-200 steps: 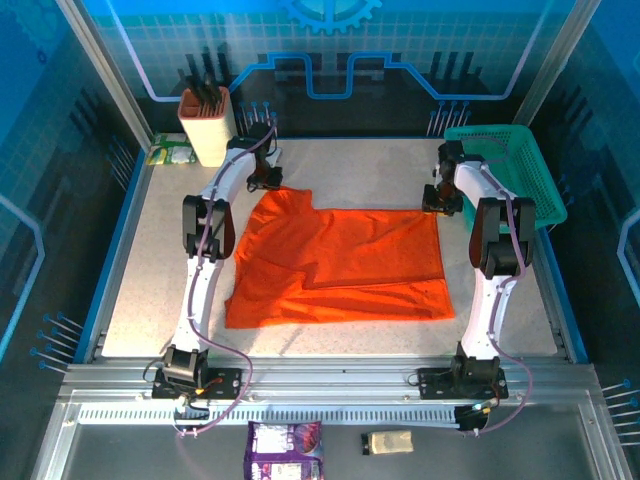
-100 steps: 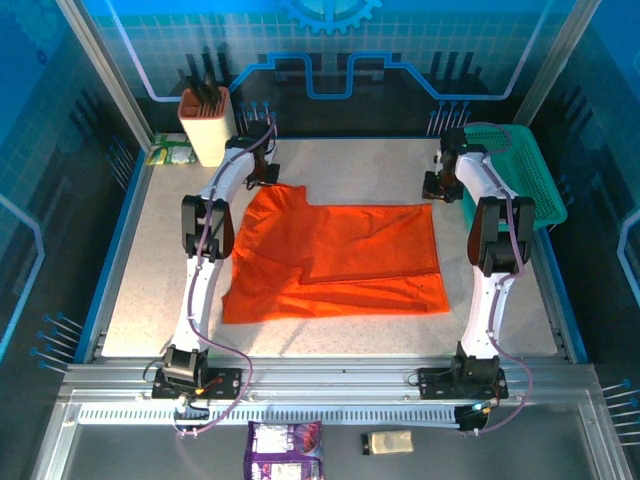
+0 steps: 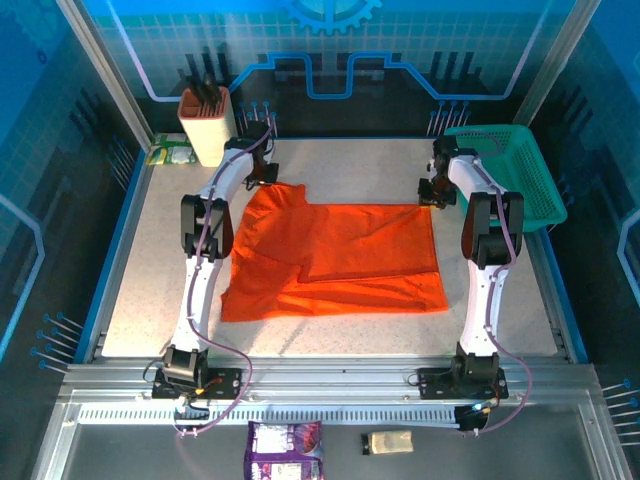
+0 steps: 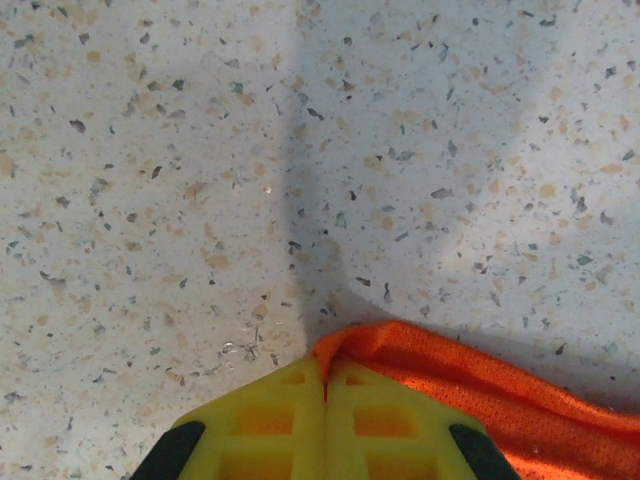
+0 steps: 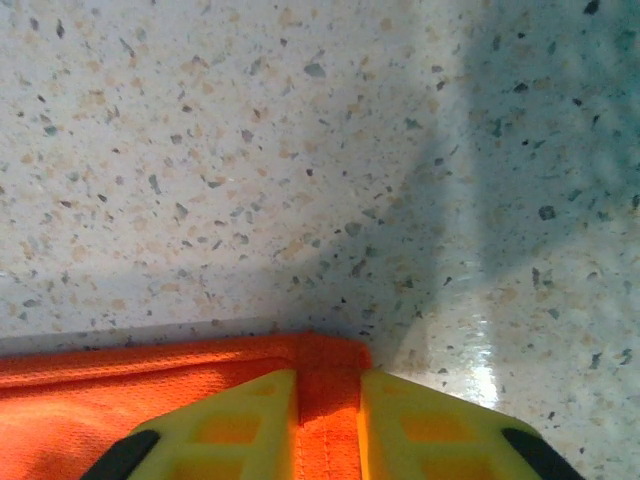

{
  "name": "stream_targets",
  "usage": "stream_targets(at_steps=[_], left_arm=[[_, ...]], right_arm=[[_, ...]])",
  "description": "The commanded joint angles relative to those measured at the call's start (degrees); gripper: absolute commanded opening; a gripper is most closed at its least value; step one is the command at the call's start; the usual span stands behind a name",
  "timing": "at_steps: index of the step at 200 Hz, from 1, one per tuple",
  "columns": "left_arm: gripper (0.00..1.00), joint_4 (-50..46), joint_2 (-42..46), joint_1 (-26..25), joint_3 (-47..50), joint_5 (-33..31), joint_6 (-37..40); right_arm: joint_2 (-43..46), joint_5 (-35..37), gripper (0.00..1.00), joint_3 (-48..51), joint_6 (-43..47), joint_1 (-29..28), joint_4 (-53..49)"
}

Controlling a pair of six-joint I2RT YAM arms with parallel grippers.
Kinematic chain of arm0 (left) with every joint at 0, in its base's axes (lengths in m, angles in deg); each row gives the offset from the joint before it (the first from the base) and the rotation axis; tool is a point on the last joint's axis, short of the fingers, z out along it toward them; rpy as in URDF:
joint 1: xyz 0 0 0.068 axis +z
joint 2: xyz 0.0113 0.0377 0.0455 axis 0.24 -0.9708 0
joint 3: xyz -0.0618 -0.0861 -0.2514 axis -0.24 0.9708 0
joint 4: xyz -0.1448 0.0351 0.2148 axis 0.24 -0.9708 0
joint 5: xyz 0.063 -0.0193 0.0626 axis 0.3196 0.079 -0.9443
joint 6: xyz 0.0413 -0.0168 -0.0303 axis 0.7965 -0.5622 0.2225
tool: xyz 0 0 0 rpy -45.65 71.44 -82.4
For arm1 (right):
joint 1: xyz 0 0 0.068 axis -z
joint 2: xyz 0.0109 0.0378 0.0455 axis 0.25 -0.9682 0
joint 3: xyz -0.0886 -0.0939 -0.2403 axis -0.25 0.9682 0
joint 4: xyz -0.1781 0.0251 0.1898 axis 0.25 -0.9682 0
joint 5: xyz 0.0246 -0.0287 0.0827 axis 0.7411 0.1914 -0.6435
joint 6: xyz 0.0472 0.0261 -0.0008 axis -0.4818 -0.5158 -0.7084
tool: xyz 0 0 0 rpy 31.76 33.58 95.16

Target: Fold the inside-out t-shirt

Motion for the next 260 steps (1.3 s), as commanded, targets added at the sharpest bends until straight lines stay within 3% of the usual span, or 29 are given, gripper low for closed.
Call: stream_targets(at_steps=[1,37,72,115,166,260], left_arm=[[0.0,2.16,4.93,0.39,1.6,2.77,-1.36],[0.0,4.35,7.71,0.44,1.28,3.4,-2.92],[0.0,6.43,14.05,0.3,4.06,6.0,-5.21],[0.0,15.67,30.63,0.22,24.37,5.5,-7.48],[0.0,23.22,47.67,0.3,47.53,4.71,-9.14],[0.0,30.31,72.19,0.39,79.54,6.42,-16.4]], right_arm=[[-1.4,0.4,0.19,-3.06,0.73,-0.68,-0.74],[-2.09,1.67,0.0,-5.98,1.88,-0.88,-2.23],[4.17,0.49,0.0,-4.68,1.72,-1.01,-1.77],[10.88,-0.06,0.0,0.2,1.55,-1.35,-1.69],[20.54,-0.16,0.0,12.76,0.33,-1.3,1.08],[36.85,-0.15,0.0,37.68,-4.69,-1.24,9.39]])
